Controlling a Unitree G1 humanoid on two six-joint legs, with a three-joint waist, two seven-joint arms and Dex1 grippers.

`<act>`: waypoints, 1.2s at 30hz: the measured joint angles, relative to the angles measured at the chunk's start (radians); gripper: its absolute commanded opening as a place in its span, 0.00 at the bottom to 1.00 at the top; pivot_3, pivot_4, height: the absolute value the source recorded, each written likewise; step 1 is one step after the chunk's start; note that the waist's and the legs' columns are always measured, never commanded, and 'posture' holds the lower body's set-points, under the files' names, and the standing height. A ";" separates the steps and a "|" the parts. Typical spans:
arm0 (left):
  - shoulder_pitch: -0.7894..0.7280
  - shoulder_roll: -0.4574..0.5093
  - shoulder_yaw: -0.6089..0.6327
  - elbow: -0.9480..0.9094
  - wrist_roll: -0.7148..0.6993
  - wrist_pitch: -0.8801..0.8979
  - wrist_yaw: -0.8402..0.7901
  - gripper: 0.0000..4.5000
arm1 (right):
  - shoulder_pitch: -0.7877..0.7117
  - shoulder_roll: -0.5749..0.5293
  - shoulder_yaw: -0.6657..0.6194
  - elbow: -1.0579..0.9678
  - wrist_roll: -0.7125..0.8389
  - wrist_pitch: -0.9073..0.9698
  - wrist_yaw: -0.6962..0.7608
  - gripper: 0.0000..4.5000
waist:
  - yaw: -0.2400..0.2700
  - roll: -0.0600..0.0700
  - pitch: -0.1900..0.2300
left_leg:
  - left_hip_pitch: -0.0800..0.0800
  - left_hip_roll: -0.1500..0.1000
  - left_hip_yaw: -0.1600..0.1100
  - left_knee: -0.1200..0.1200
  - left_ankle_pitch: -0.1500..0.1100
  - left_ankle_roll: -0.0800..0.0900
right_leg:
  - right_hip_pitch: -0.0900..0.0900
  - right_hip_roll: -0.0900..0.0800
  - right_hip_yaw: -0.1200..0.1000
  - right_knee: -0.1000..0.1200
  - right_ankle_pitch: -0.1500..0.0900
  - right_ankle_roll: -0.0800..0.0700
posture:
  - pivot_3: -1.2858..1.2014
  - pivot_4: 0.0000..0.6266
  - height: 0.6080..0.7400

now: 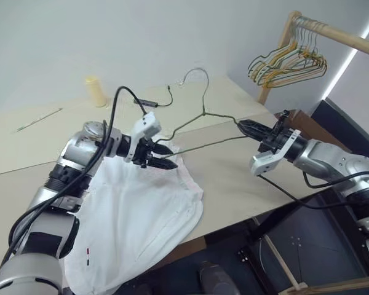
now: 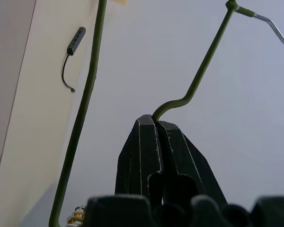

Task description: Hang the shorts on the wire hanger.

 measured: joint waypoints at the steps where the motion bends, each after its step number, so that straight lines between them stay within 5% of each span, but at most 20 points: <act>1: 0.000 0.000 0.000 0.000 0.006 -0.007 0.002 0.38 | 0.000 0.000 -0.004 -0.004 0.000 0.002 0.001 0.00 | -0.003 0.000 0.000 | 0.000 0.000 0.000 0.000 0.000 0.000 | 0.000 0.000 0.000 0.000 0.000 0.000 | 0.42 0.00 1.00; 6: 0.000 -0.021 0.018 0.018 0.017 -0.017 0.017 0.02 | 0.000 0.000 -0.025 -0.015 0.000 0.005 0.014 0.00 | -0.007 0.000 0.000 | 0.001 0.000 0.000 0.000 0.000 0.000 | 0.000 0.000 0.000 0.001 0.000 0.000 | 0.42 0.00 1.00; 10: 0.002 -0.020 0.038 0.021 0.017 -0.016 0.016 0.01 | 0.000 0.000 -0.027 -0.017 0.001 -0.001 0.020 0.00 | -0.007 0.000 0.000 | 0.001 0.000 0.000 0.000 0.000 0.000 | 0.000 0.000 0.001 0.001 0.000 0.000 | 0.42 0.00 1.00; 16: 0.044 0.013 0.049 0.018 0.040 -0.044 0.025 0.00 | -0.001 -0.006 -0.027 -0.004 0.108 -0.116 0.084 0.40 | -0.010 0.000 0.000 | 0.002 0.000 0.000 0.000 0.000 0.000 | 0.001 0.000 0.001 0.001 0.000 0.000 | 0.43 0.00 1.00; 20: 0.110 0.064 0.054 0.017 0.110 -0.167 0.054 0.00 | 0.030 -0.032 -0.023 -0.022 0.419 -0.131 0.324 0.71 | -0.009 0.000 0.000 | 0.004 0.000 -0.001 0.000 0.000 0.000 | 0.005 -0.001 0.000 0.000 0.000 0.000 | 0.44 0.00 1.00; 24: 0.197 0.094 0.055 0.007 0.182 -0.369 0.066 0.00 | 0.116 -0.072 -0.021 -0.234 0.964 0.233 0.756 1.00 | 0.000 0.000 0.000 | 0.007 0.002 -0.004 0.000 0.000 0.000 | 0.012 -0.001 -0.003 -0.002 0.000 0.001 | 0.44 0.00 1.00; 27: 0.223 0.094 0.057 -0.035 0.197 -0.463 0.061 0.00 | 0.083 -0.084 -0.022 -0.359 1.281 0.648 1.008 1.00 | 0.011 0.000 0.000 | 0.009 0.003 -0.005 0.002 0.000 0.000 | 0.015 -0.002 -0.004 -0.003 0.001 0.002 | 0.45 0.00 1.00; 29: 0.224 0.086 0.064 -0.069 0.195 -0.485 0.058 0.00 | 0.019 -0.081 -0.012 -0.377 1.332 0.822 1.117 1.00 | 0.029 0.000 0.000 | 0.009 0.002 -0.005 0.003 0.000 0.000 | 0.015 -0.002 -0.003 -0.002 0.001 0.003 | 0.45 0.00 1.00; 36: 0.228 0.055 0.080 -0.130 0.193 -0.475 0.056 0.00 | -0.161 0.034 0.159 -0.259 1.130 1.114 1.320 0.96 | 0.083 0.004 -0.003 | 0.001 0.002 -0.004 0.007 0.000 0.000 | 0.002 0.000 -0.002 0.003 0.002 0.002 | 0.46 0.00 1.00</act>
